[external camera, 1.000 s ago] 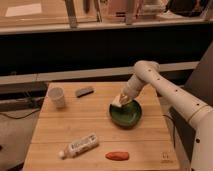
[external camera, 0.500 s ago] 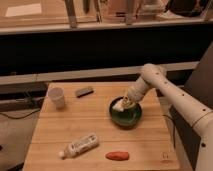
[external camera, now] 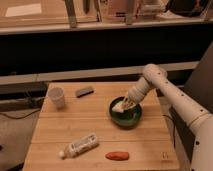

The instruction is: Place the white sponge in the ceramic bowl

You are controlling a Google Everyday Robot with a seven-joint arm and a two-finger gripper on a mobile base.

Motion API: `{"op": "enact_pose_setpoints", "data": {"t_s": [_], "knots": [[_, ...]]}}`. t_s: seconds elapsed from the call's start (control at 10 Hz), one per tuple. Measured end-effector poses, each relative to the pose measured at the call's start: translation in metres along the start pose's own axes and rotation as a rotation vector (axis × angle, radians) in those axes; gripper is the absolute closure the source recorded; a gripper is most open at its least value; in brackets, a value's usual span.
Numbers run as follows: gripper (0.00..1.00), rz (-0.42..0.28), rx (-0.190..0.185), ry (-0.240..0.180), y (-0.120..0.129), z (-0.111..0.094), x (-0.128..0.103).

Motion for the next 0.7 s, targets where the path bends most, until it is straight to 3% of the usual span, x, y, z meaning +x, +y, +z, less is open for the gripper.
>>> {"op": "enact_pose_setpoints", "data": {"t_s": [0.2,0.7], "knots": [[0.20,-0.004,0.000,-0.007,-0.0006,0.0025,0.0000],[0.20,0.005,0.009,-0.017,-0.0008,0.0049,0.0027]]}}
